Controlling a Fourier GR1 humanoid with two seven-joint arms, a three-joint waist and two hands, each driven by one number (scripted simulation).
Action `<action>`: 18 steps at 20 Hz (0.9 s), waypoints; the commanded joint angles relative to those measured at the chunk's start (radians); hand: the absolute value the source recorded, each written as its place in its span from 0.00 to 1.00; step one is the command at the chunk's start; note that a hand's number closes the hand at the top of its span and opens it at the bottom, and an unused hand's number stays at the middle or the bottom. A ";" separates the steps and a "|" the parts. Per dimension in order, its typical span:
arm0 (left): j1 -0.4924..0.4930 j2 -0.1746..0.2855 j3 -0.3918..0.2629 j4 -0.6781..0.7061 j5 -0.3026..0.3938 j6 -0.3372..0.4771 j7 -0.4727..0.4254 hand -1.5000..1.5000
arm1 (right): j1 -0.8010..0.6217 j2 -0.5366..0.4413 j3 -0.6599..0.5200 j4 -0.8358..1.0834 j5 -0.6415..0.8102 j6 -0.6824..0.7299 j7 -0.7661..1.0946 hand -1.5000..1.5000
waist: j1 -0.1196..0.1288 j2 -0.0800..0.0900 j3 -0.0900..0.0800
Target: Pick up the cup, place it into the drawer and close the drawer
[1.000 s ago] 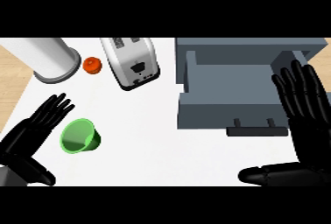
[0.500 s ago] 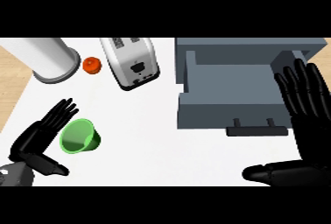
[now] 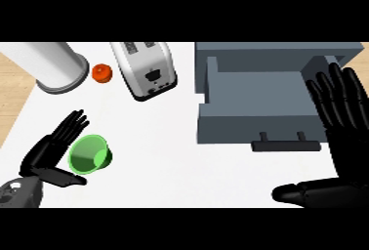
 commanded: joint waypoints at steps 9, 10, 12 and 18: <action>-0.083 0.022 -0.072 0.284 -0.084 -0.039 -0.279 0.00 | 0.056 -0.004 0.006 -0.032 -0.012 0.027 -0.009 0.00 | -0.012 0.003 -0.003; -0.113 0.004 -0.077 0.305 -0.086 -0.022 -0.285 0.00 | 0.023 0.001 0.009 0.013 0.000 0.031 -0.048 0.00 | -0.014 0.006 -0.004; -0.077 0.007 -0.102 0.285 -0.095 -0.035 -0.313 0.00 | -0.004 0.022 0.038 -0.030 0.023 -0.015 0.023 0.00 | -0.005 0.003 -0.003; -0.147 0.018 -0.105 0.340 -0.070 -0.061 -0.312 0.00 | 0.024 -0.011 -0.004 -0.031 -0.031 0.031 0.004 0.00 | -0.017 0.004 -0.003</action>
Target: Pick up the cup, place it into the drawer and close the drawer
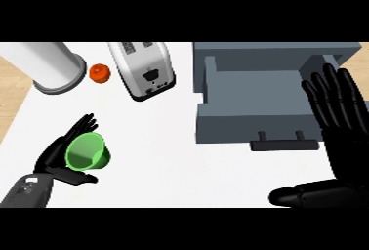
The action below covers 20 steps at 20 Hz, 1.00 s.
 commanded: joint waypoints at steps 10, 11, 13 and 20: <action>-0.028 -0.031 -0.022 0.107 0.039 -0.176 -0.159 0.00 | 0.040 0.001 -0.008 -0.021 -0.009 0.011 -0.024 0.00 | -0.008 0.002 0.000; -0.055 -0.018 -0.021 0.119 0.046 -0.203 -0.138 0.00 | 0.012 0.031 0.028 0.013 0.032 -0.019 -0.022 0.00 | -0.004 0.004 -0.001; -0.058 -0.043 -0.034 0.138 0.032 -0.159 -0.157 0.00 | -0.013 0.011 0.013 0.000 0.005 -0.009 0.015 0.00 | -0.010 0.004 -0.001; -0.060 -0.053 -0.057 0.120 0.082 -0.304 -0.107 0.00 | -0.007 0.013 0.029 -0.014 0.017 -0.009 0.016 0.00 | -0.009 0.002 -0.002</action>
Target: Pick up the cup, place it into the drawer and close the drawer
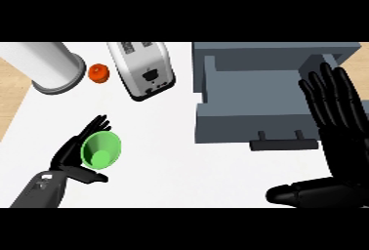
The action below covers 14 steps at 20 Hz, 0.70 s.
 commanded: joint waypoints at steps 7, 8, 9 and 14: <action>0.012 -0.031 -0.031 -0.045 0.057 -0.270 -0.141 1.00 | -0.003 -0.029 -0.033 -0.046 -0.037 0.005 0.056 0.00 | -0.004 -0.003 -0.001; 0.003 -0.003 -0.011 -0.045 0.079 -0.279 -0.145 1.00 | -0.005 -0.038 -0.047 -0.029 -0.032 0.010 0.040 0.00 | -0.001 -0.001 -0.001; 0.026 -0.012 -0.034 -0.056 0.059 -0.258 -0.178 1.00 | 0.021 -0.009 -0.006 -0.016 -0.016 0.015 0.005 0.00 | 0.001 0.000 -0.001; 0.040 -0.013 -0.028 -0.095 0.080 -0.196 -0.232 1.00 | -0.025 -0.029 -0.047 -0.018 -0.038 0.005 0.036 0.00 | 0.012 -0.003 0.001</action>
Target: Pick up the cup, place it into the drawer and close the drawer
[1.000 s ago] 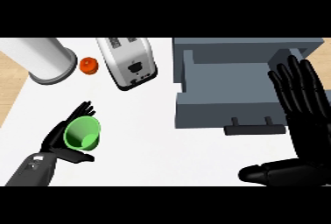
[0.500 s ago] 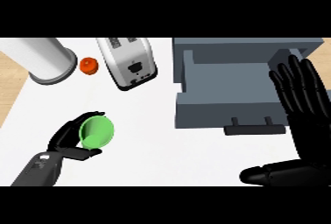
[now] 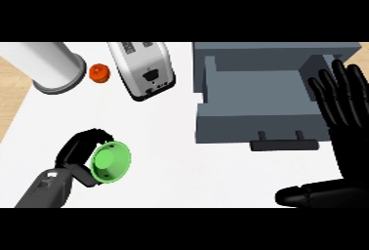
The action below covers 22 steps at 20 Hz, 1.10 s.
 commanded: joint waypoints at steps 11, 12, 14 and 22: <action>0.057 -0.153 0.220 -0.152 0.217 0.328 -0.159 1.00 | 0.017 0.010 0.013 -0.035 0.044 -0.032 0.021 0.00 | 0.026 -0.010 0.004; 0.119 -0.187 0.180 -0.226 0.194 0.344 -0.175 1.00 | 0.050 0.003 0.016 -0.011 0.027 0.006 -0.008 0.00 | 0.029 -0.011 0.005; 0.109 -0.216 0.151 -0.293 0.188 0.364 -0.131 1.00 | 0.052 0.028 0.032 0.007 0.052 -0.013 -0.030 0.00 | 0.025 -0.010 0.005; 0.110 -0.227 0.061 -0.726 0.239 0.435 0.259 1.00 | 0.008 -0.044 -0.063 0.004 -0.035 0.026 0.026 0.00 | 0.027 -0.011 0.005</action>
